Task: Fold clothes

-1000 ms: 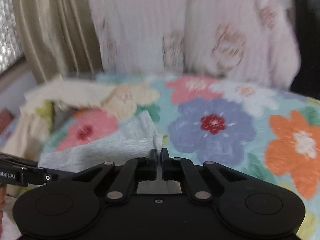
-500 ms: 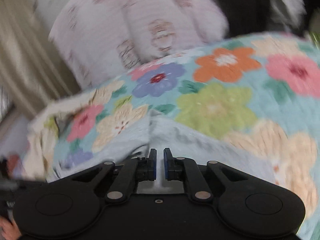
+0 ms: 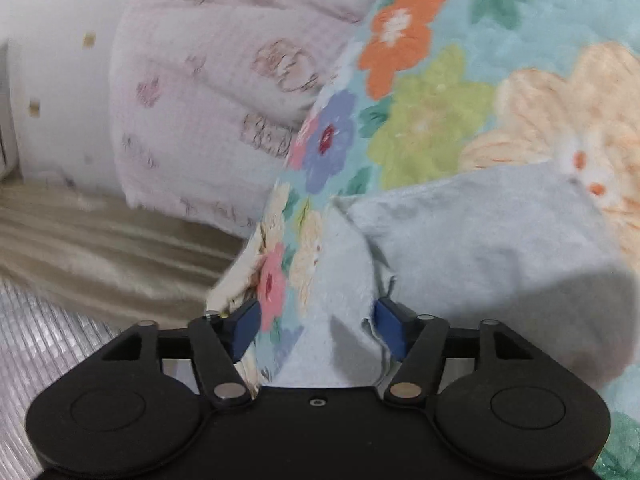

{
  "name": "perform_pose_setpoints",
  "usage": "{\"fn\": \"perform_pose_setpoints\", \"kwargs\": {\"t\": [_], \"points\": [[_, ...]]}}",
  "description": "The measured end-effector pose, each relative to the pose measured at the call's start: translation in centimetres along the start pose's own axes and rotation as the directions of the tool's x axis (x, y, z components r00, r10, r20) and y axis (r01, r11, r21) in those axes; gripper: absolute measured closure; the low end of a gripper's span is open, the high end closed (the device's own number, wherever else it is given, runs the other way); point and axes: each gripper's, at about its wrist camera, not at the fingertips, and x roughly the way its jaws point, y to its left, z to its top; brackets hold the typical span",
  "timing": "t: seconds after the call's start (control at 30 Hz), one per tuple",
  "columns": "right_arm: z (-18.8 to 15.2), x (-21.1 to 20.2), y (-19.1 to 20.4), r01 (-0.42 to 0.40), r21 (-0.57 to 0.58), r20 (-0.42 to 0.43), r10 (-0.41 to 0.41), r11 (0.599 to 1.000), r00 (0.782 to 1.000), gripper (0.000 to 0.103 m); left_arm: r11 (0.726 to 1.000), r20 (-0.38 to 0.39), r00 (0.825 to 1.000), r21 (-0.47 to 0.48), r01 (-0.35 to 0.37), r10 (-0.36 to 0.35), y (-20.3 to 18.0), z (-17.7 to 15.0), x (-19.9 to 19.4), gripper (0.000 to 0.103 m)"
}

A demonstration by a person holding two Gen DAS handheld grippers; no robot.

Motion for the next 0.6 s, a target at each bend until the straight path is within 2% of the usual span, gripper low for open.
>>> {"fn": "perform_pose_setpoints", "kwargs": {"t": [0.03, 0.07, 0.13, 0.17, 0.2, 0.27, 0.3, 0.33, 0.43, 0.47, 0.53, 0.57, 0.6], "points": [[0.1, 0.6, 1.0, 0.111, -0.105, -0.009, -0.113, 0.988, 0.994, 0.031, 1.0, -0.013, 1.0, -0.008, -0.014, 0.014, 0.1, -0.2, 0.5, 0.056], [0.1, 1.4, 1.5, 0.155, -0.162, -0.008, -0.158, 0.975, 0.987, 0.031, 0.999, -0.027, 0.999, -0.011, -0.032, 0.032, 0.2, -0.3, 1.0, 0.056], [0.0, 3.1, 2.2, 0.206, -0.251, -0.001, -0.213, 0.946, 0.977, 0.031, 0.997, -0.056, 0.996, -0.017, -0.069, 0.068, 0.4, -0.6, 2.0, 0.056], [0.1, 3.9, 2.1, 0.191, -0.255, -0.011, -0.2, 0.948, 0.98, 0.03, 0.997, -0.057, 0.996, -0.019, -0.075, 0.074, 0.4, -0.7, 2.3, 0.056], [0.2, 4.7, 2.5, 0.181, -0.29, -0.013, -0.193, 0.94, 0.981, 0.035, 0.997, -0.05, 0.996, -0.023, -0.073, 0.072, 0.3, -0.7, 2.5, 0.056], [0.4, 6.3, 3.3, 0.168, -0.379, -0.011, -0.186, 0.91, 0.982, 0.057, 0.997, -0.046, 0.996, -0.033, -0.074, 0.072, 0.4, -0.5, 2.9, 0.056], [0.6, 7.3, 4.0, 0.174, -0.442, -0.014, -0.2, 0.88, 0.98, 0.079, 0.997, -0.044, 0.996, -0.038, -0.074, 0.073, 0.4, -0.4, 3.1, 0.056], [0.9, 8.3, 4.7, 0.181, -0.507, -0.017, -0.219, 0.843, 0.976, 0.079, 0.996, -0.042, 0.996, -0.043, -0.075, 0.073, 0.4, -0.3, 3.3, 0.056], [3.4, 10.3, 4.6, 0.131, -0.477, -0.134, -0.219, 0.869, 0.967, 0.075, 0.996, -0.033, 0.998, -0.074, -0.058, 0.056, 0.9, 0.2, 3.8, 0.052], [4.1, 10.5, 4.0, 0.105, -0.42, -0.167, -0.19, 0.901, 0.967, 0.07, 0.995, -0.033, 0.998, -0.09, -0.047, 0.045, 1.2, 0.4, 3.9, 0.051], [5.3, 10.4, 2.6, 0.049, -0.276, -0.222, -0.113, 0.96, 0.968, 0.044, 0.994, -0.035, 0.999, -0.104, -0.034, 0.031, 1.4, 0.6, 4.1, 0.051], [6.0, 10.4, 1.9, 0.022, -0.2, -0.244, -0.071, 0.979, 0.967, 0.041, 0.994, -0.039, 0.999, -0.101, -0.031, 0.027, 1.4, 0.7, 4.1, 0.053], [6.6, 10.4, 1.1, -0.005, -0.123, -0.264, -0.028, 0.992, 0.964, 0.048, 0.995, -0.043, 0.999, -0.091, -0.031, 0.028, 1.3, 0.7, 4.2, 0.055]]}}
